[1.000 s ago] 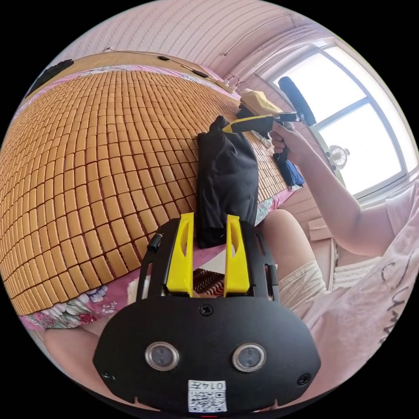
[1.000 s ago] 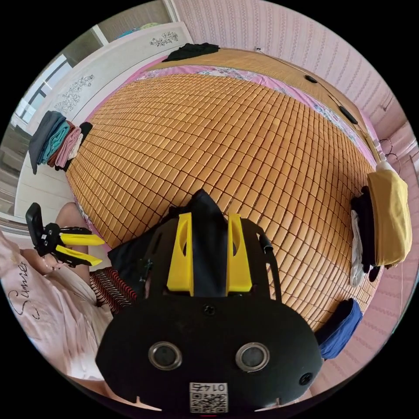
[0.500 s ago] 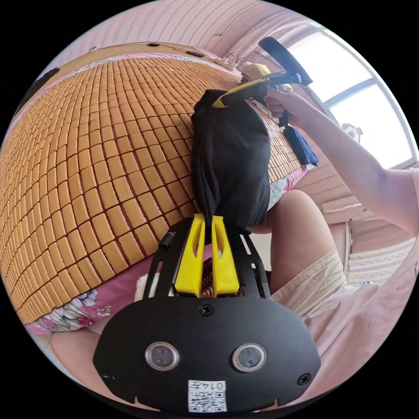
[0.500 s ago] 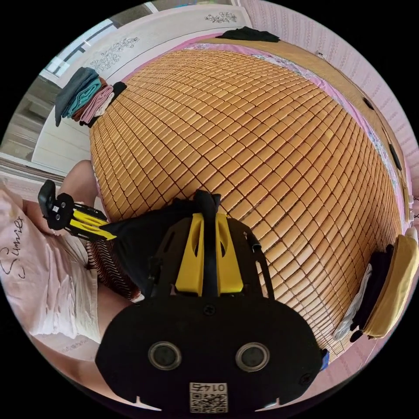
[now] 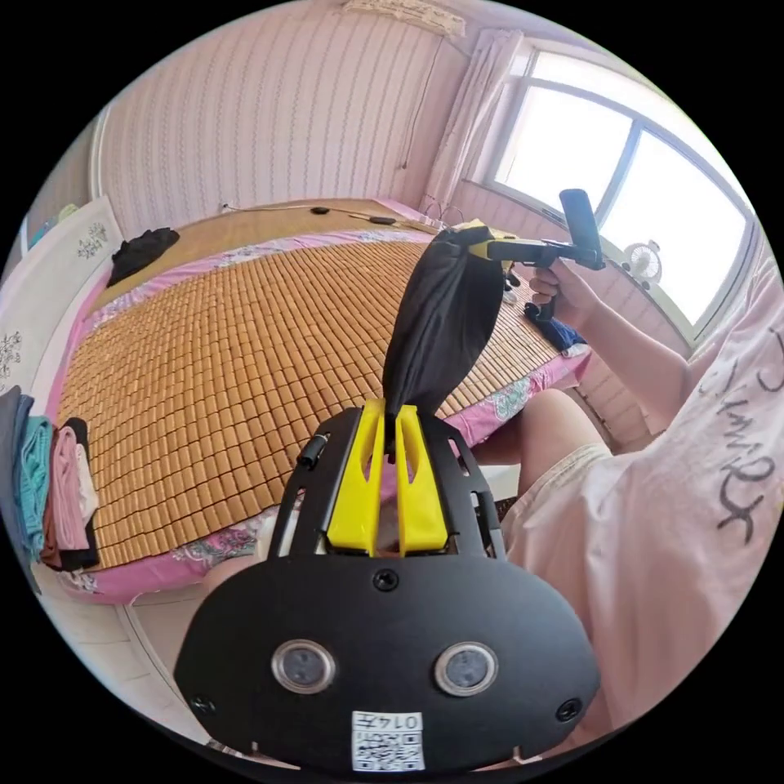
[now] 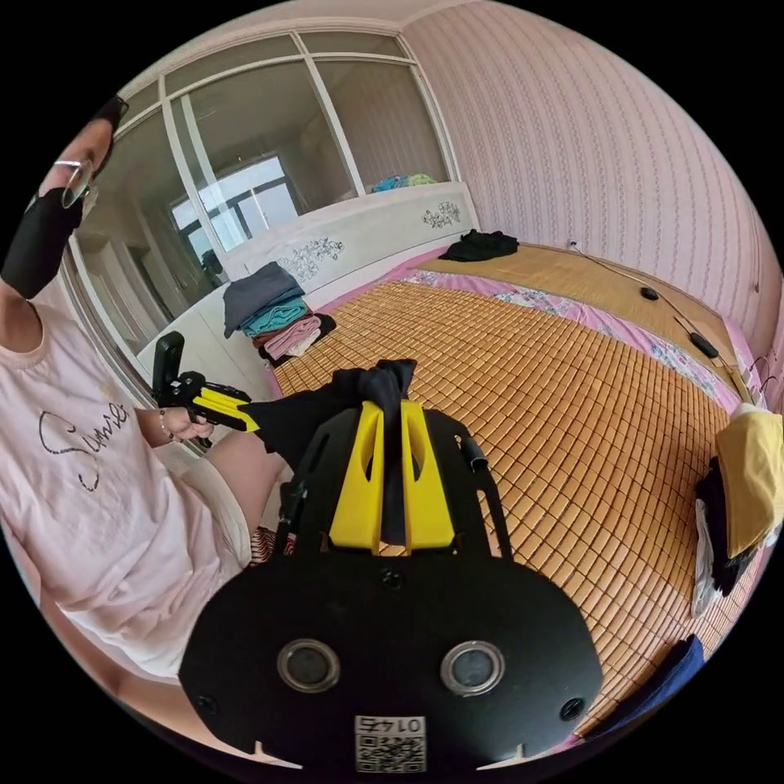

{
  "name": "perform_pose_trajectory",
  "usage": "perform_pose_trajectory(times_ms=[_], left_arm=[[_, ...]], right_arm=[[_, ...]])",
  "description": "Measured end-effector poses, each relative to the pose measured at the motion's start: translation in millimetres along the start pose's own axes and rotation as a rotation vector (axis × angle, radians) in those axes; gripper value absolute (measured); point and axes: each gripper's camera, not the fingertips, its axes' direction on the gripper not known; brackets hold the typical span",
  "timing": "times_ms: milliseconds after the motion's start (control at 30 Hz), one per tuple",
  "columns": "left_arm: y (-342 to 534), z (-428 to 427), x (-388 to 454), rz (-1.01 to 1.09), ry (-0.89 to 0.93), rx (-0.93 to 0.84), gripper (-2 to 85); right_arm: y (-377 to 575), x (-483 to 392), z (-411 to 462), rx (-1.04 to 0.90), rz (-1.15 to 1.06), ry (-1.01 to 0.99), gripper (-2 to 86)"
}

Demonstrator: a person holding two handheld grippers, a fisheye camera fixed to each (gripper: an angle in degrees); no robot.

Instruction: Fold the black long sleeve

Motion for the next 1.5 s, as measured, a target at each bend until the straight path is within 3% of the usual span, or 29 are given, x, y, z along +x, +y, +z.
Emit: perform_pose_trajectory(times_ms=[233, 467, 600, 667, 767, 933, 1067, 1200, 1267, 1400, 1500], left_arm=[[78.6, -146.0, -5.4, -0.211, -0.278, 0.248, -0.9], [139.2, -286.8, -50.7, -0.353, -0.546, 0.462, -0.3], [149.6, -333.6, -118.8, -0.499, -0.643, 0.449, 3.5], [168.9, -345.5, -178.8, -0.702, -0.738, 0.449, 5.5], [198.7, -337.4, -226.6, -0.912, -0.770, 0.371, 6.0], [187.7, -303.1, -200.1, -0.741, -0.761, 0.404, 3.2], [166.1, -258.8, -204.3, -0.729, -0.765, 0.242, 2.7], [159.9, -262.1, -185.1, -0.764, -0.754, 0.300, 4.1], [144.2, -265.2, -144.1, -0.675, -0.827, 0.305, 4.5], [106.9, -240.3, -72.4, -0.482, -0.839, 0.268, 4.3], [65.2, -190.6, -18.1, -0.328, -0.672, 0.264, 4.4]], right_arm=[[-107.7, -100.5, 42.6, 0.125, -0.304, -0.246, 2.2], [-253.4, -217.7, 137.9, 0.067, -0.515, -0.425, 2.6], [-355.4, -289.8, 251.9, -0.090, -0.499, -0.384, 3.9], [-386.5, -314.5, 312.6, -0.138, -0.487, -0.330, 4.5], [-396.9, -341.4, 406.8, -0.326, -0.450, -0.132, 2.5], [-346.3, -375.2, 478.2, -0.414, -0.621, -0.120, -0.5], [-337.3, -372.6, 480.2, -0.377, -0.626, -0.130, 0.5], [-328.1, -342.5, 424.9, -0.254, -0.607, -0.255, 7.5], [-306.4, -316.6, 379.2, -0.151, -0.595, -0.287, 8.3], [-196.9, -235.5, 269.8, -0.041, -0.534, -0.127, 8.6], [-88.6, -171.5, 203.1, -0.116, -0.357, 0.065, 8.8]])
